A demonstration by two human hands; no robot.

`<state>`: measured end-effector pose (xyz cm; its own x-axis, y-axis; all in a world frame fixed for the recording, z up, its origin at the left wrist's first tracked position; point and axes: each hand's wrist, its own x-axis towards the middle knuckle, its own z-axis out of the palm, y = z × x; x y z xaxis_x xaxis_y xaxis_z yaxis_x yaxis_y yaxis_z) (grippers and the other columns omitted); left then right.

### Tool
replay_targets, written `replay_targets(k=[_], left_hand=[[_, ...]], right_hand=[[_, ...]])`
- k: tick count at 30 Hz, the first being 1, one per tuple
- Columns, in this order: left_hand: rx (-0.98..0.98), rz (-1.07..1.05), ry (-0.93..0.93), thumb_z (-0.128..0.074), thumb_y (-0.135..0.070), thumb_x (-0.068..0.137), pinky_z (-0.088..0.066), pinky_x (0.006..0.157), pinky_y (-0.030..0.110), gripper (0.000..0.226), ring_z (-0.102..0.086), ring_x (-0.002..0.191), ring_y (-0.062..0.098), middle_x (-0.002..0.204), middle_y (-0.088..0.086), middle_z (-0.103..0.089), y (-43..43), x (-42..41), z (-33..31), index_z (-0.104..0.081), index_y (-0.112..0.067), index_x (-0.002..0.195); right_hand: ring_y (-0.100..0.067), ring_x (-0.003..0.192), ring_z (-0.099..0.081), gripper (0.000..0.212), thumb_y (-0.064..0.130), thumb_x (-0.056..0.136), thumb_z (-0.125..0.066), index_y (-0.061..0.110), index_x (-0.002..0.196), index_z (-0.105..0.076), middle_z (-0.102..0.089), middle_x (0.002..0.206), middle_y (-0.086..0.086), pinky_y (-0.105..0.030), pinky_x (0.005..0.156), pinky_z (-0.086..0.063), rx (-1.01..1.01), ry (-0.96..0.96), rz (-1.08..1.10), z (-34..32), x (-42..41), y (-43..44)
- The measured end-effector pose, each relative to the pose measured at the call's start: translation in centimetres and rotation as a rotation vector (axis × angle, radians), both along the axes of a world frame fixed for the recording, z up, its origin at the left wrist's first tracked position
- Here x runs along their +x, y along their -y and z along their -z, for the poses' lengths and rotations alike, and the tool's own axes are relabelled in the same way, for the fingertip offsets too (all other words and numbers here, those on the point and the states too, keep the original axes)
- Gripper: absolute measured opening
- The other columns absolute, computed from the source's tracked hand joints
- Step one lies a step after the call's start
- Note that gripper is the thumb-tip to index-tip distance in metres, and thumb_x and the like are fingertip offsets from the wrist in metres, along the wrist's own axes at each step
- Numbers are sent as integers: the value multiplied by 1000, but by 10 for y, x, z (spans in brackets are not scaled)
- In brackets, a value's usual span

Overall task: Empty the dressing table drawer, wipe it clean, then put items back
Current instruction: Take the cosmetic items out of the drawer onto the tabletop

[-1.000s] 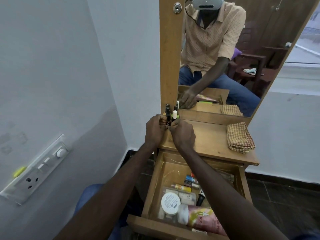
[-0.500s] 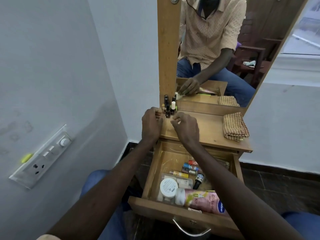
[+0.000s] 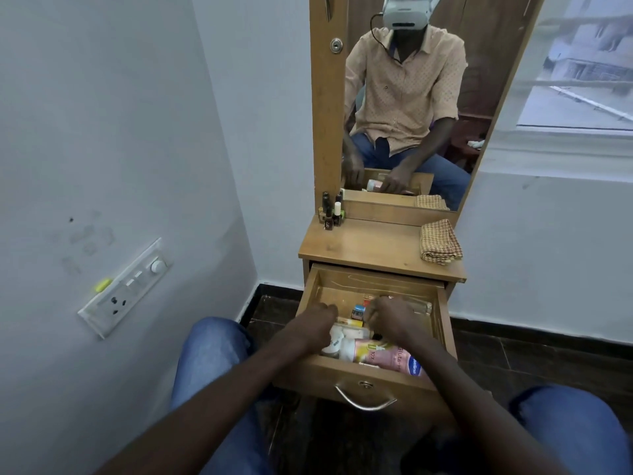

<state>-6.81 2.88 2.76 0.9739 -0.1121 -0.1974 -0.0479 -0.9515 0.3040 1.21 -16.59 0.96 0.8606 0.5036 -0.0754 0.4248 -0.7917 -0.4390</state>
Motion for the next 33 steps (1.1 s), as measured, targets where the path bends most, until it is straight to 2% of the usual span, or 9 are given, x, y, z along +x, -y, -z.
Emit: replay_targets(k=[6, 11, 17, 22, 26, 28, 31, 33], left_hand=[[60, -138, 72, -57, -5, 98, -51, 92, 37, 36, -61, 117, 31, 132, 19, -59, 18, -15, 0, -51, -3, 133], [40, -240, 60, -59, -8, 98, -52, 89, 34, 25, -63, 113, 28, 127, 16, -63, 19, -17, 1, -59, -3, 123], [-19, -328, -22, -58, -24, 102, -47, 79, 29, 32, -64, 114, 25, 130, 13, -65, 21, -15, 5, -62, -4, 126], [-54, -355, -28, -58, -23, 102, -44, 76, 28, 30, -64, 110, 23, 127, 11, -66, 24, -15, 5, -63, -6, 125], [-72, -358, 12, -59, -22, 101, -43, 76, 27, 27, -61, 104, 19, 127, 10, -65, 25, -17, 6, -62, -7, 124], [-75, -366, 39, -59, -21, 101, -46, 79, 28, 27, -62, 110, 21, 127, 10, -65, 25, -18, 5, -62, -7, 124], [-64, -371, 78, -60, -23, 101, -50, 90, 32, 29, -61, 116, 24, 129, 11, -65, 24, -19, 4, -62, -7, 125], [-57, -380, 106, -62, -24, 101, -51, 91, 32, 29, -62, 116, 24, 129, 11, -65, 23, -19, 4, -62, -7, 125]], right_hand=[[-11, 77, -66, 16, 8, 93, -65, 22, 99, -71, -69, 90, 2, -33, 72, -62, -13, 43, 95, 9, -11, 2], [-15, 72, -67, 10, 7, 90, -70, 16, 93, -74, -70, 82, -1, -38, 71, -63, -76, 63, 135, 15, -16, -5], [-21, 76, -68, 5, 13, 91, -69, 12, 93, -73, -69, 87, -7, -39, 72, -62, -107, 25, 204, 23, -18, -12], [-20, 85, -66, 18, 18, 91, -76, 8, 106, -71, -74, 102, -10, -30, 69, -49, -91, -62, 250, 10, -22, -24], [-20, 88, -65, 22, 17, 91, -78, 8, 110, -70, -73, 106, -8, -29, 70, -46, -38, -72, 339, 13, -25, -24], [-20, 85, -63, 21, 17, 90, -78, 9, 108, -70, -74, 105, -8, -29, 69, -47, -11, -83, 386, 15, -26, -23], [-20, 84, -66, 24, 18, 87, -81, 8, 107, -71, -73, 100, -7, -31, 68, -51, 24, -111, 415, 13, -27, -22], [-22, 87, -71, 27, 21, 85, -84, 9, 105, -71, -74, 97, -7, -34, 72, -56, 57, -152, 431, 8, -27, -21]])
